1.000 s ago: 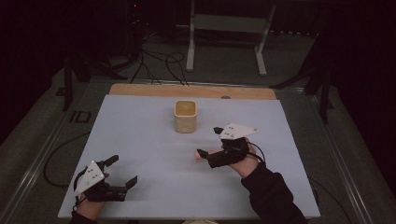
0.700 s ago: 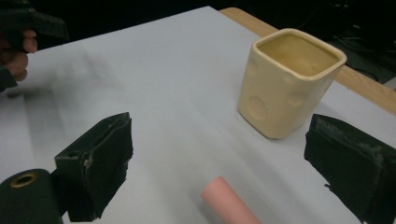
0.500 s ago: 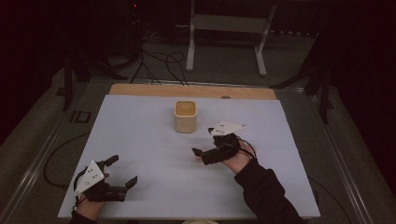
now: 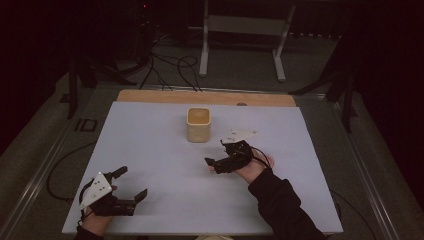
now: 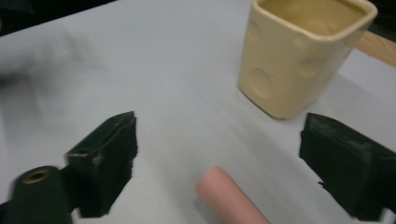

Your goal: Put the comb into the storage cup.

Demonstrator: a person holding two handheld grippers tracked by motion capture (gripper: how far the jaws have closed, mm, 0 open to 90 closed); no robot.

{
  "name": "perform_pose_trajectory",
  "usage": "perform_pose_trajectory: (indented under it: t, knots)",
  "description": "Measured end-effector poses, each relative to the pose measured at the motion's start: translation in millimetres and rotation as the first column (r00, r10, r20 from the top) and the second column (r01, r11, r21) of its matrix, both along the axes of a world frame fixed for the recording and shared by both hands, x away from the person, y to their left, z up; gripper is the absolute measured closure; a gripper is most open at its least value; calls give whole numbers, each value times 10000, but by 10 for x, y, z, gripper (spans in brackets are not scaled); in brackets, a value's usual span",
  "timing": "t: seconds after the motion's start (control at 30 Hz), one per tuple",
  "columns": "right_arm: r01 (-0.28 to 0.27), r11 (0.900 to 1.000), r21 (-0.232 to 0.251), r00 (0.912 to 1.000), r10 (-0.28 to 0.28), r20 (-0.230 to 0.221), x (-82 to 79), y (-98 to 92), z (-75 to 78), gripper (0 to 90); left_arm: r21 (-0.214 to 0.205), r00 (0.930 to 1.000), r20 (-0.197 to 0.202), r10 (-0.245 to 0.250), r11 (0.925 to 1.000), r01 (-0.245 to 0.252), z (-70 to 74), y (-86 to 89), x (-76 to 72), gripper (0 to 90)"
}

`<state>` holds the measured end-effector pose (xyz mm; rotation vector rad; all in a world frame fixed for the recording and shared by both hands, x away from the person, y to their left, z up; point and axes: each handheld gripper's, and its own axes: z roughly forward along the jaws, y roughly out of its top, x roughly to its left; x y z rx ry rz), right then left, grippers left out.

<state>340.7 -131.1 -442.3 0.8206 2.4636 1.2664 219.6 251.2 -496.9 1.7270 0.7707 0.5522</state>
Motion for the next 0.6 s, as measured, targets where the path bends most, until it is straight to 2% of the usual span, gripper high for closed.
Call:
perform_pose_trajectory:
  t: [0.27, 0.3, 0.33, 0.37, 0.47, 0.5, 0.6]
  knots:
    - [662, 9964, -521, 9977, -670, -143, 95, 48, -81, 362, -6, 10000, -17, -20, 10000, 20, -5, -4, 5, 1]
    - [723, 9955, -609, 9972, -732, -121, 109, 59, -90, 413, -1, 10000, -26, -26, 10000, 26, -6, -3, 6, 1]
    - [723, 9955, -609, 9972, -732, -121, 109, 59, -90, 413, -1, 10000, -26, -26, 10000, 26, -6, -3, 6, 1]
    - [809, 9941, -725, 9965, -822, -152, 129, 70, -109, 475, -11, 10000, -32, -23, 10000, 23, -6, -1, 4, 1]
    - [835, 9934, -781, 9960, -858, -267, 143, 79, -133, 520, -13, 10000, -38, -31, 10000, 31, -7, 1, 7, 1]
    - [873, 9918, -931, 9954, -906, -315, 154, 84, -156, 577, 0, 10000, -50, -36, 10000, 36, -8, 1, 8, 1]
    - [931, 9904, -1020, 9941, -981, -454, 169, 91, -184, 623, -5, 10000, -39, -42, 10000, 42, -8, -2, 7, 1]
